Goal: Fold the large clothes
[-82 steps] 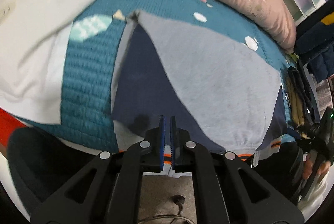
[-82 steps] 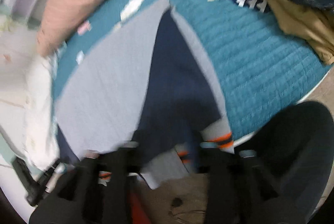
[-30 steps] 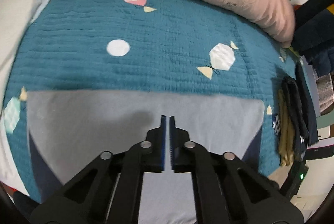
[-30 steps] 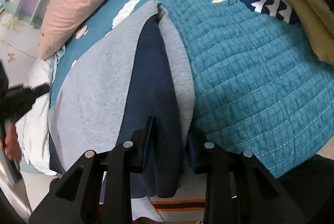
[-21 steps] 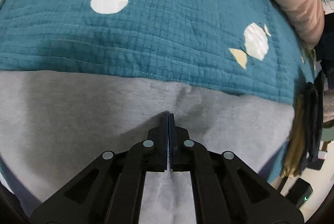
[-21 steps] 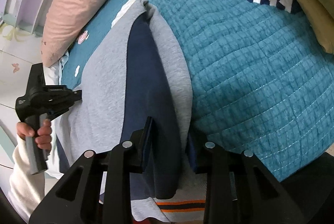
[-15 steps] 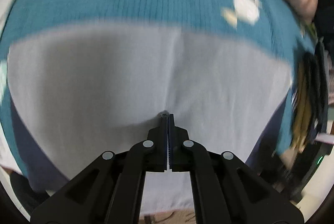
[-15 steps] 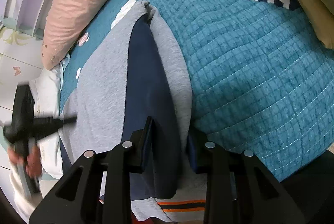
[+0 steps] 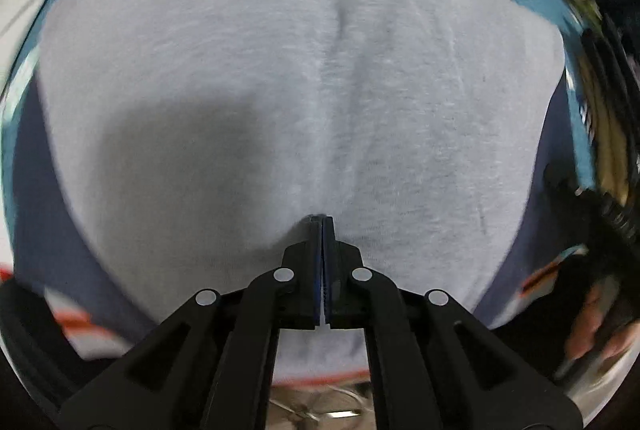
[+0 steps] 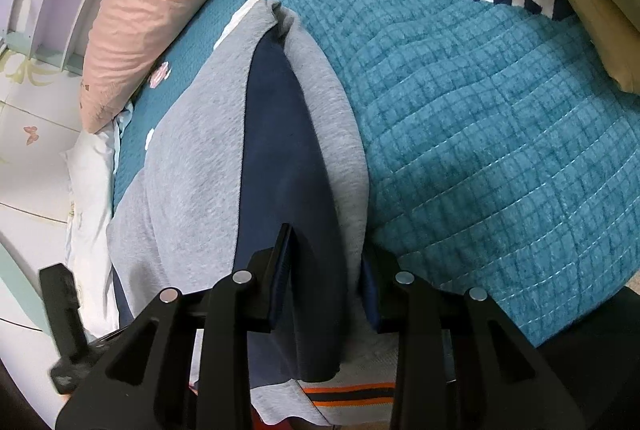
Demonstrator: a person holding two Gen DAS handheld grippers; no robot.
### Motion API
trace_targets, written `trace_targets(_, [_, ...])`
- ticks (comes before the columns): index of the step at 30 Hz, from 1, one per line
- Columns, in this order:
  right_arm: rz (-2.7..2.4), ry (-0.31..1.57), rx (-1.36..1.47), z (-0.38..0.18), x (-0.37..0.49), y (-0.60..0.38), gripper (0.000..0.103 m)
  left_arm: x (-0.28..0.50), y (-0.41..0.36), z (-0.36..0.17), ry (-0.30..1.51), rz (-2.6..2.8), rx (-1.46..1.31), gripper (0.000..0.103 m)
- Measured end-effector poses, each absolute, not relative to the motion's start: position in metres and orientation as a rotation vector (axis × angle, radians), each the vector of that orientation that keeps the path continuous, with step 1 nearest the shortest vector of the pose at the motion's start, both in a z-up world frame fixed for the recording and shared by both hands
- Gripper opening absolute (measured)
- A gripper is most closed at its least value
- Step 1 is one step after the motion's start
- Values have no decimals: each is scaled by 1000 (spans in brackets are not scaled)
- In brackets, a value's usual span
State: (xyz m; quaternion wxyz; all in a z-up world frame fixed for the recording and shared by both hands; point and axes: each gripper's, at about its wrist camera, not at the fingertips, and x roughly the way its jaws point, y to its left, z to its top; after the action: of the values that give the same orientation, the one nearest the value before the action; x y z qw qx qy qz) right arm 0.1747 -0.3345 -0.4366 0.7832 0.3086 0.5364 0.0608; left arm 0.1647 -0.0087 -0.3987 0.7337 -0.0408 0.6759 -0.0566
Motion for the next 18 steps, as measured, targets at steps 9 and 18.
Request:
trace_targets(9, [131, 1158, 695, -436, 173, -337, 27, 130, 20, -420, 1520, -249, -304, 2])
trace_targets(18, [205, 1083, 680, -375, 164, -313, 18, 113, -2, -415, 1459, -225, -124, 2])
